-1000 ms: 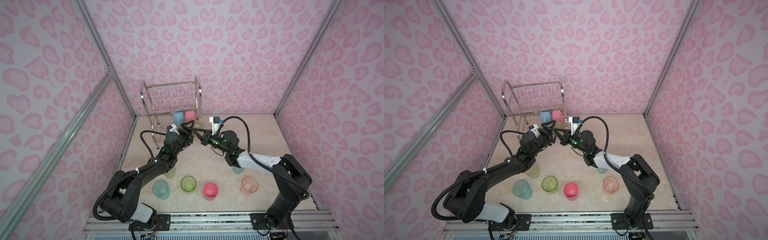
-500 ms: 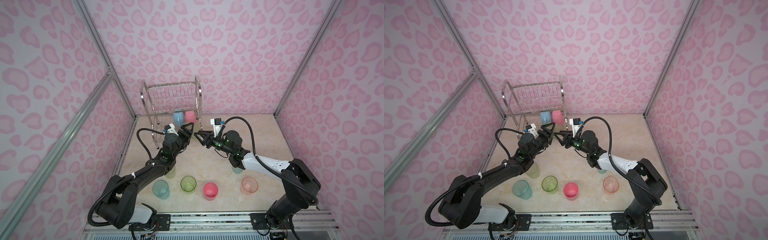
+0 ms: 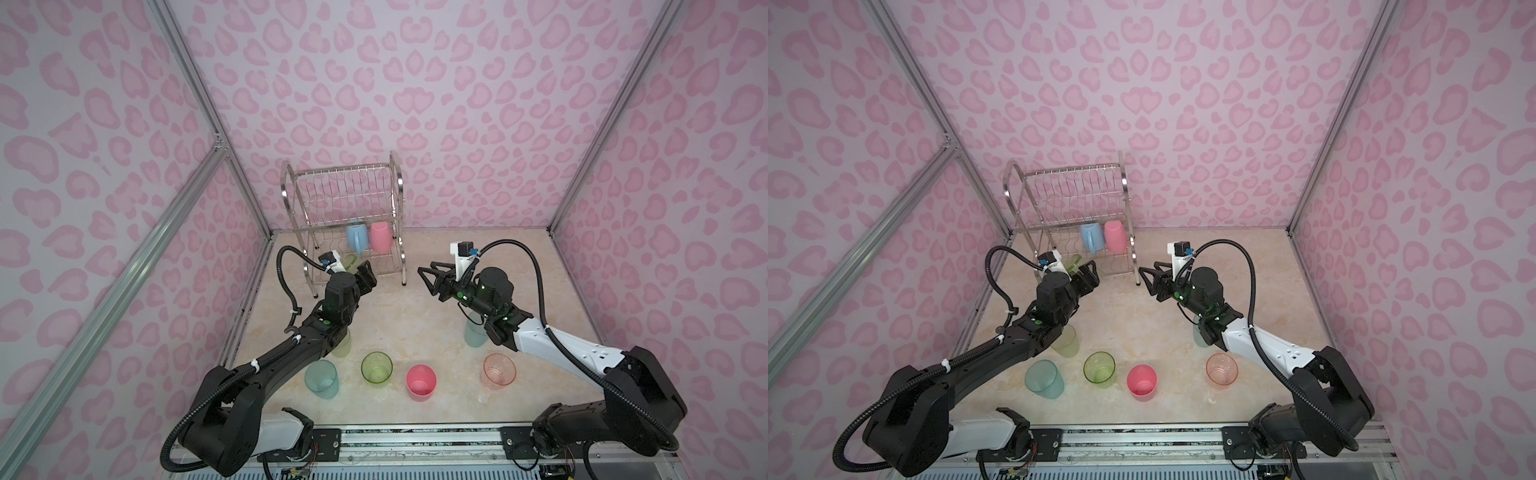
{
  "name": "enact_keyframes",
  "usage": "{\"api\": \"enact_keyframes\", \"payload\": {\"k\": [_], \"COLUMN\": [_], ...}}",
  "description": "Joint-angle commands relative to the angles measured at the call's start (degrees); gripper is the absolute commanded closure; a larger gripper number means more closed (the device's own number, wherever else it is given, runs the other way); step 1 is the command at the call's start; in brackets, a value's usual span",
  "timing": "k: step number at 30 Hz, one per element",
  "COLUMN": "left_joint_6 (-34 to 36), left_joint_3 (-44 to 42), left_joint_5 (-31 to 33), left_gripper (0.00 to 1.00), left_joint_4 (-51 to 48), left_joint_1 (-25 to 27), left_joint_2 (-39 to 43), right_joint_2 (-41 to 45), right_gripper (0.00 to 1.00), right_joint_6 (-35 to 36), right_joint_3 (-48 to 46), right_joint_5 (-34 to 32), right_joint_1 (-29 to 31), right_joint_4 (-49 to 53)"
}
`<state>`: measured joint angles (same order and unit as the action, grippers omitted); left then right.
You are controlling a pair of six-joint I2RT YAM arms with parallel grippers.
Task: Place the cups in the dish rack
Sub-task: 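Open and withdraw the right gripper while the left gripper carries the green cup rackward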
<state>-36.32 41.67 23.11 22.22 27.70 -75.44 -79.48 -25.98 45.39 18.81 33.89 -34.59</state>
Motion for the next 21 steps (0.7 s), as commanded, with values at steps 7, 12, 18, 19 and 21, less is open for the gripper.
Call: {"api": "enact_keyframes", "payload": {"k": [7,12,18,19,21], "left_joint_6": [18.60,19.69,23.96,24.43,25.42], "left_joint_3": [2.52,4.61,7.08,7.47,8.37], "left_joint_5": [16.16,15.40,14.71,14.59,14.00], "left_gripper": [0.33,0.33,0.33,0.33,0.33], "left_joint_4": [4.13,6.32,10.13,10.84,11.65], "left_joint_1": [-1.51,-4.37,-6.11,-6.44,-7.19], "left_joint_2": [-7.78,-12.22,-17.06,-17.95,-19.59], "right_joint_2": [1.77,2.81,3.55,3.59,3.55], "right_gripper": [0.41,0.42,0.42,0.42,0.42], "right_joint_6": [2.86,3.82,4.69,4.87,5.20], "right_joint_3": [-3.45,-4.73,-5.91,-5.88,-5.90], "right_joint_5": [-0.49,0.28,-0.09,-0.09,-0.09], "right_joint_1": [-0.78,-1.35,-1.90,-1.98,-2.07], "right_joint_4": [-4.18,-5.75,-6.37,-6.44,-6.46]}}
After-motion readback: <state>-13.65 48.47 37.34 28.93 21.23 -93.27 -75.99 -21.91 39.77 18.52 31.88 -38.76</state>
